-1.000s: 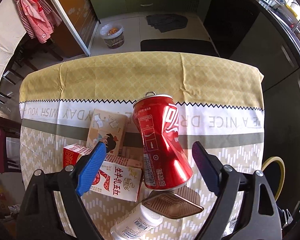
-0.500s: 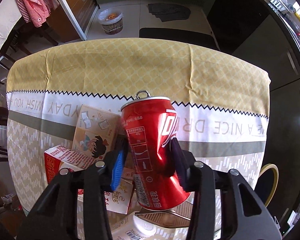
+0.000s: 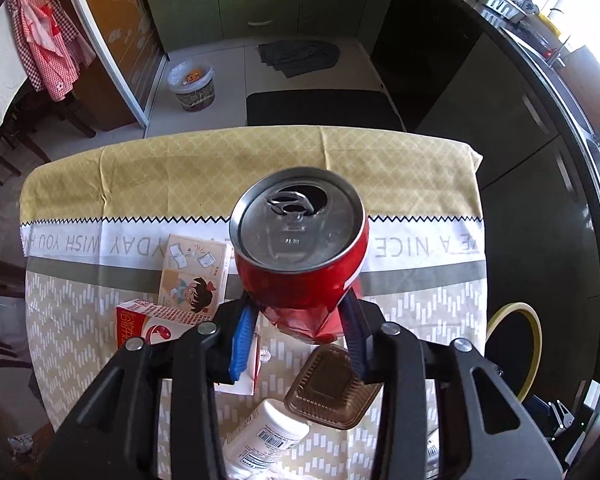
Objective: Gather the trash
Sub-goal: 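Grasp the red cola can with the left gripper and lift it, then carry the cola can over the bin and open the left gripper, then grasp the red-and-white milk carton with the right gripper and lift it, then carry the milk carton over the bin and open the right gripper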
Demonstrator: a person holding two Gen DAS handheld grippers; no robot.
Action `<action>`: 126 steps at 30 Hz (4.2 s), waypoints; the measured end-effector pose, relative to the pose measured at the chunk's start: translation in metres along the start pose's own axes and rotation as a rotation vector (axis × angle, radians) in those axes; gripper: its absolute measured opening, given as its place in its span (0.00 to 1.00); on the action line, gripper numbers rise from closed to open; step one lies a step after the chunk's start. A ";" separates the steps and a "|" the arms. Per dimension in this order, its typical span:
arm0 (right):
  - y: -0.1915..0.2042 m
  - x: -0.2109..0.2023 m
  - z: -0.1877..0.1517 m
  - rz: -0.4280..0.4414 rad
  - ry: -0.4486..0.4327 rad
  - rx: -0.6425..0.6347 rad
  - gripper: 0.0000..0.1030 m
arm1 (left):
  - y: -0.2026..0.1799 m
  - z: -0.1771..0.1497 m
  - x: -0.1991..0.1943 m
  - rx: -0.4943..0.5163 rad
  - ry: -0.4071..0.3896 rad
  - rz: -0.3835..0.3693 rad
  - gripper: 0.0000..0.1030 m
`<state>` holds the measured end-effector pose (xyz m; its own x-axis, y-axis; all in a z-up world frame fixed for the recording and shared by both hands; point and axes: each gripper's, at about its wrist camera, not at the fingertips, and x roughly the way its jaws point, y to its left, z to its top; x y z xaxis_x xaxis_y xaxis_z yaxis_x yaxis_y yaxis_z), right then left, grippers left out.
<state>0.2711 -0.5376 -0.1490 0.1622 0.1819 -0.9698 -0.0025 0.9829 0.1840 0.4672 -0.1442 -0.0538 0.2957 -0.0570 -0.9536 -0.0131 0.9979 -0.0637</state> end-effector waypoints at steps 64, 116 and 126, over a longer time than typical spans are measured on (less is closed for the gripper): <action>0.280 -0.043 0.079 0.149 -0.094 -0.482 0.71 | 0.097 -0.168 -0.155 0.184 -0.179 -0.108 0.80; 0.298 -0.058 0.113 -0.005 -0.133 -0.696 0.52 | 0.118 -0.128 -0.073 0.209 -0.034 -0.072 0.80; 0.083 -0.047 0.053 -0.104 -0.082 -0.282 0.53 | 0.074 -0.056 0.012 0.181 0.048 -0.006 0.80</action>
<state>0.3154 -0.4662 -0.0797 0.2549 0.0879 -0.9630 -0.2531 0.9672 0.0213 0.4167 -0.0723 -0.0863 0.2490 -0.0604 -0.9666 0.1624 0.9865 -0.0198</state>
